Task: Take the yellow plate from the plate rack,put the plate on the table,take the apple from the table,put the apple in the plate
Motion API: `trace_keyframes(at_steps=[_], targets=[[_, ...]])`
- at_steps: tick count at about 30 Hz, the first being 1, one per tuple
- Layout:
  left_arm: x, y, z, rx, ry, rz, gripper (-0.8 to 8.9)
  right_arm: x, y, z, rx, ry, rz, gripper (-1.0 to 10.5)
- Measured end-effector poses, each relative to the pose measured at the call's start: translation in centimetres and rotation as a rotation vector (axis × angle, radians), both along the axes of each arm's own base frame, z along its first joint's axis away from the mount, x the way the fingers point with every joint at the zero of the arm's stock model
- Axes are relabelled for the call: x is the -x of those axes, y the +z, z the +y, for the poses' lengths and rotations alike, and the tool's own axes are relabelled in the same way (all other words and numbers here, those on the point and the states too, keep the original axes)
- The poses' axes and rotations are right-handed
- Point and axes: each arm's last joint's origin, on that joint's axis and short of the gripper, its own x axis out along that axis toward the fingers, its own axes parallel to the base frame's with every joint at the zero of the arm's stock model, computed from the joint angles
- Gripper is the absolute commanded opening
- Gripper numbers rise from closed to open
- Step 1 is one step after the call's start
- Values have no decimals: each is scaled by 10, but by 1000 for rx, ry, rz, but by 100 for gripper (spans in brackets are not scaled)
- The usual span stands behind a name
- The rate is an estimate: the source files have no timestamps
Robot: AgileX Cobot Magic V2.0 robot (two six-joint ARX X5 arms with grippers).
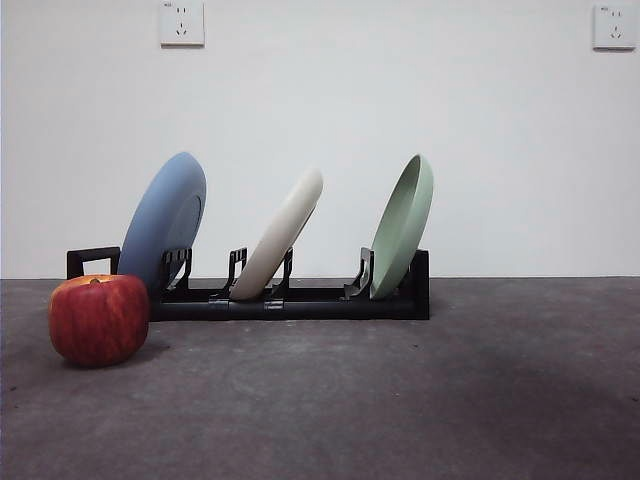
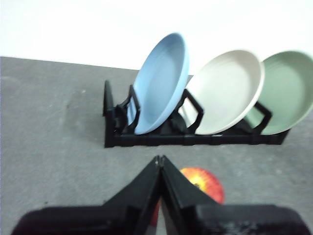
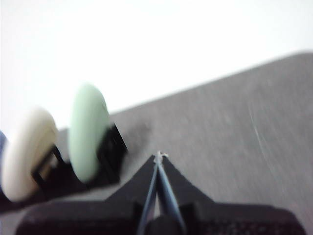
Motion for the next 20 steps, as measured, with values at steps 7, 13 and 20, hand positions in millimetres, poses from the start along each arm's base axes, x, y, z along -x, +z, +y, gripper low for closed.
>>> trace_keyframes(at_steps=[7,13,20], targets=[[3,49,-3,26,-87,36,-6,7,60,4,-4,127,-18,-11],[1,97,-6,24,-203,84,-6,0,102,8,58,279,133,-11],[-2,141,-8,-25,-328,191,-6,-8,135,11,148,481,321,-11]])
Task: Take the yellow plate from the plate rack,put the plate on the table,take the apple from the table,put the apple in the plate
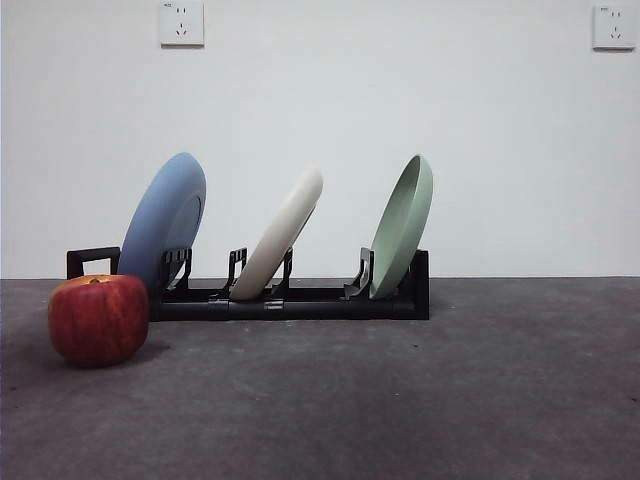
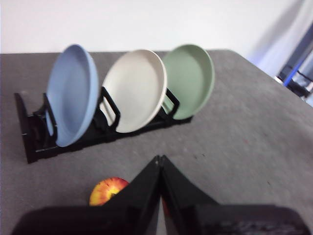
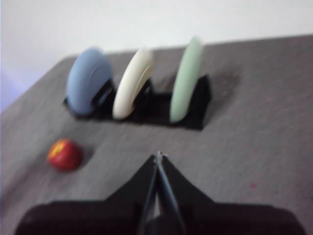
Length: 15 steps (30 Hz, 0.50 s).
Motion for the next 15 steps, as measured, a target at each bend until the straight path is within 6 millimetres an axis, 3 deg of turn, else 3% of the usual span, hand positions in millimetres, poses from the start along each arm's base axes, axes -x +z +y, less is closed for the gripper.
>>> trace_keyframes(at_steps=[6,12,15], targets=[[-1,19,-1,-38,-50,16,-6,-7,13,1,39,75,42,-11],[-3,19,-1,-46,-59,18,17,-10,18,1,37,104,29,44],[-6,18,-1,-45,-59,32,276,-10,18,2,25,129,27,293]])
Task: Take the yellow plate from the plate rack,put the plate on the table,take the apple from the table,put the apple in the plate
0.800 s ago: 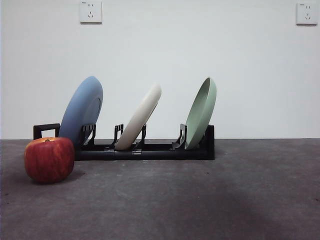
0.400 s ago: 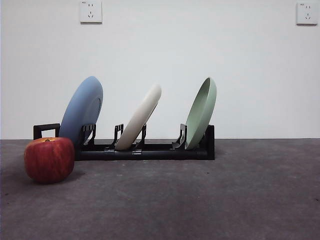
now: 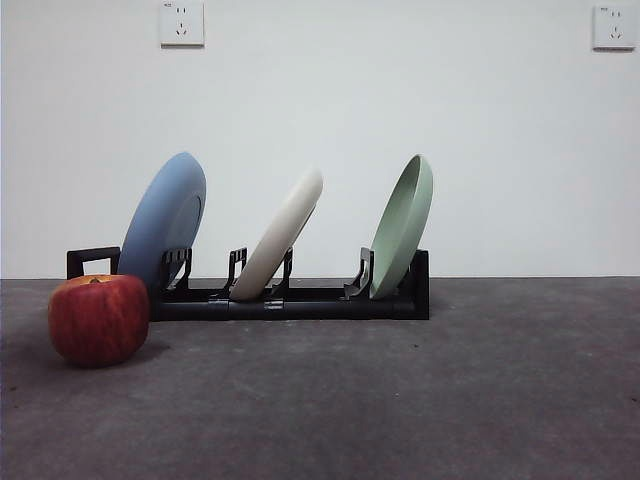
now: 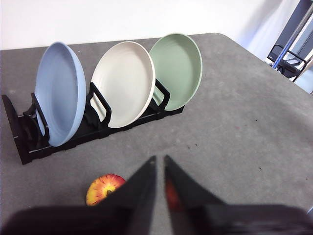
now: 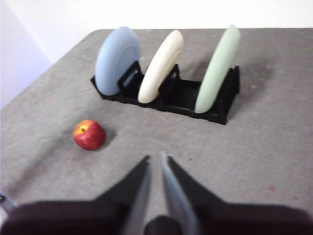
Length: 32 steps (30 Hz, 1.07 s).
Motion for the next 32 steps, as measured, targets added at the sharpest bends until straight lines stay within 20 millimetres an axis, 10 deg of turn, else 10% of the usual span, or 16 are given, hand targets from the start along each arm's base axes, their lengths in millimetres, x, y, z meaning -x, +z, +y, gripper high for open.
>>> trace_keyframes(at_steps=[3,18,32], targets=[[-3,-1,-1,11,-23,11,579,-1,0,0,-9,18,4,533],[-29,-1,-8,46,-147,6,576,-6,-4,0,-19,30,46,566],[-120,-18,-72,0,-283,-115,575,-14,-9,0,-25,29,116,566]])
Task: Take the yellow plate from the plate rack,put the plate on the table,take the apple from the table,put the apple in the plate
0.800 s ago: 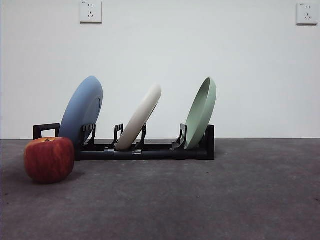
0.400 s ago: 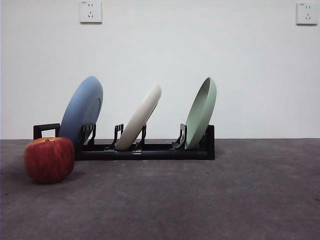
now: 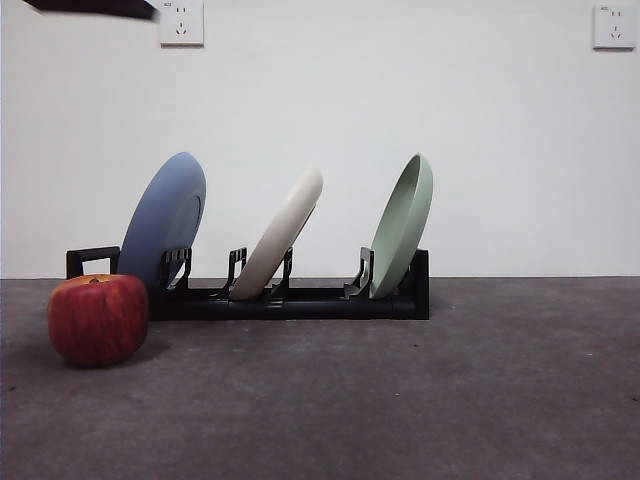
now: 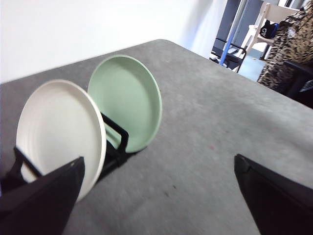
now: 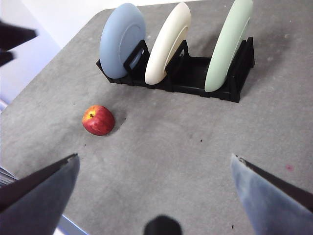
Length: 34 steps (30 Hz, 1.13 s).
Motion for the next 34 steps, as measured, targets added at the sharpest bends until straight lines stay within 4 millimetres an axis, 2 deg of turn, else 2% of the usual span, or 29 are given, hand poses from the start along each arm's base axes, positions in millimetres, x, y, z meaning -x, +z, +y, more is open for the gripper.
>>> trace_keyframes(at_steps=[7,10,13,17,22,24,26,28,31,34], targets=[[-54,-14,-42,-115,35,-18,575,-1,0,0,0,0,5,566],[-92,-21,-64,-199,69,-35,574,-1,0,0,0,0,5,566],[-124,-33,-80,-228,65,-20,574,-1,0,0,0,0,5,565],[-154,-55,-93,-256,73,9,565,-1,0,0,0,0,5,565],[-168,-88,-99,-299,80,74,561,-5,-2,0,-1,0,20,564],[-170,-95,-100,-305,79,91,536,-8,-3,-1,-2,0,31,564],[-170,-96,-100,-305,79,91,337,-9,-4,-1,-2,0,37,564],[-170,-96,-100,-303,78,91,202,-10,-4,-1,-2,0,40,564],[-170,-97,-100,-304,77,106,115,-11,-4,-1,-3,0,44,563],[-169,-97,-100,-298,63,111,110,-11,-4,-1,-3,0,44,563]])
